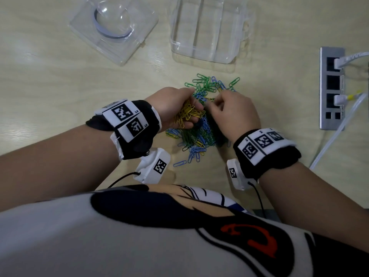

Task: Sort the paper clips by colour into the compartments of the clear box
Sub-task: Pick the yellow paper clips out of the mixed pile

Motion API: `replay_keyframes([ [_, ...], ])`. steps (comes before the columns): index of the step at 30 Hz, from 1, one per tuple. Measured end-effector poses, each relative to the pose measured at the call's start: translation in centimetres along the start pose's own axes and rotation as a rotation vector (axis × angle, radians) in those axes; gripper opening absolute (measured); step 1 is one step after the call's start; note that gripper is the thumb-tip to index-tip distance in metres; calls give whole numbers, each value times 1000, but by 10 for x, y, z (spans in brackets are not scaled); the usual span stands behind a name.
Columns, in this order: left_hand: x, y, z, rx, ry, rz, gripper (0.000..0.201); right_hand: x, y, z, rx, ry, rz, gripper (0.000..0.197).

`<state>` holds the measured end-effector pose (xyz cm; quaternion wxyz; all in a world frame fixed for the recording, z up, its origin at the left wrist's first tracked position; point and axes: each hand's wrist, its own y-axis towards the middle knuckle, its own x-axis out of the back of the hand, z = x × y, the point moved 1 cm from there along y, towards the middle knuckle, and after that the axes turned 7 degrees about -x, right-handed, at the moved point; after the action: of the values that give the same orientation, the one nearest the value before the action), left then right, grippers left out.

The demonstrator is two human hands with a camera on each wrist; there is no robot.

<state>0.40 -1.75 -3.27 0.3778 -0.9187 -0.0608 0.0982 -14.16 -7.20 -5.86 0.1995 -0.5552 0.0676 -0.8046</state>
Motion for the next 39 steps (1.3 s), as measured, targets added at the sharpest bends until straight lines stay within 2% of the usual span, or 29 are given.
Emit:
replay_keyframes([
  [2, 2, -1, 0, 3, 7, -5, 47, -5, 1, 0, 11, -54, 42, 25],
  [6, 7, -1, 0, 3, 25, -19, 46, 0, 4, 1, 22, -63, 63, 11],
  [10, 8, 0, 0, 3, 25, -27, 47, 13, 0, -4, 55, -3, -26, 17],
  [13, 4, 3, 1, -4, 4, -25, 46, 20, -8, 4, 157, 180, -68, 12],
  [17, -4, 3, 1, -12, -84, -41, 32, 14, -18, 20, 290, 271, 8, 8],
  [19, -5, 2, 1, -12, -97, -32, 30, 13, -17, 20, 270, 300, 24, 7],
  [23, 0, 3, 3, -9, -49, 3, 37, 15, -7, 7, 88, 420, -20, 9],
  [27, 5, 1, 4, -16, -16, 7, 35, 9, 5, -3, 113, 96, 15, 22],
  [30, 6, 0, 5, -32, 0, 8, 31, 2, 7, -3, 160, -71, 36, 22],
  [34, 9, -1, 6, -50, 17, 11, 28, 2, 9, -5, 133, -118, 10, 12],
  [39, 9, 1, 4, -68, 26, 23, 26, 15, 10, -12, 96, -60, -10, 9],
])
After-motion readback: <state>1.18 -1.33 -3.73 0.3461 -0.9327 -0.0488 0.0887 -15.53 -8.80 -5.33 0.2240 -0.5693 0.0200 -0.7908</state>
